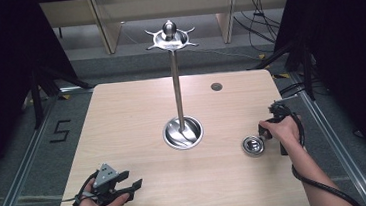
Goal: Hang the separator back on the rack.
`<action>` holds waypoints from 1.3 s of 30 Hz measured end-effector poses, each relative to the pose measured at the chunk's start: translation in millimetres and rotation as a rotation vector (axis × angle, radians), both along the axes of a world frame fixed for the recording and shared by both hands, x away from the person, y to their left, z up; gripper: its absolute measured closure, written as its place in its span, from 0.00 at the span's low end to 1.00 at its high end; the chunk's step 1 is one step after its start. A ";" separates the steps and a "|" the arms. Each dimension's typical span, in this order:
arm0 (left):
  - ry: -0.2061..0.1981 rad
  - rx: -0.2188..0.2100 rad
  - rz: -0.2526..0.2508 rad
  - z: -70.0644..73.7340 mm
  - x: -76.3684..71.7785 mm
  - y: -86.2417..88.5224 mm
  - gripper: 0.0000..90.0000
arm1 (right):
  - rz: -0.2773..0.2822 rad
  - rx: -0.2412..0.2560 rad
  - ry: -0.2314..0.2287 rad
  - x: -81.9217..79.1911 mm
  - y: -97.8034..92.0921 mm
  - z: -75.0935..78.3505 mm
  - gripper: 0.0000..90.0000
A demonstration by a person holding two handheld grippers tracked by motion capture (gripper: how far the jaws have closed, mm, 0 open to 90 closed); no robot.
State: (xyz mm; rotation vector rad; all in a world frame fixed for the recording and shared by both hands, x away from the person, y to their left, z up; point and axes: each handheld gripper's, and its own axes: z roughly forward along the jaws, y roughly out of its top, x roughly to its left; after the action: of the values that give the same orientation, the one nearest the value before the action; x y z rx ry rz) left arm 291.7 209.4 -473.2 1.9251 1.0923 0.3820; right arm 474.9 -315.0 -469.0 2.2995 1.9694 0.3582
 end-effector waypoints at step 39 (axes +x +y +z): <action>0.004 -0.005 -0.003 -0.7 -0.1 -0.5 0.45 | 0.148 -0.107 0.061 11.9 0.5 2.0 0.70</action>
State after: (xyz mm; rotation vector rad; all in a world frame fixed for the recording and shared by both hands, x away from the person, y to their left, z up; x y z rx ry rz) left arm 291.6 208.9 -473.9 1.9234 1.0923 0.3734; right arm 486.9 -314.5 -467.0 2.1311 2.1384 0.1899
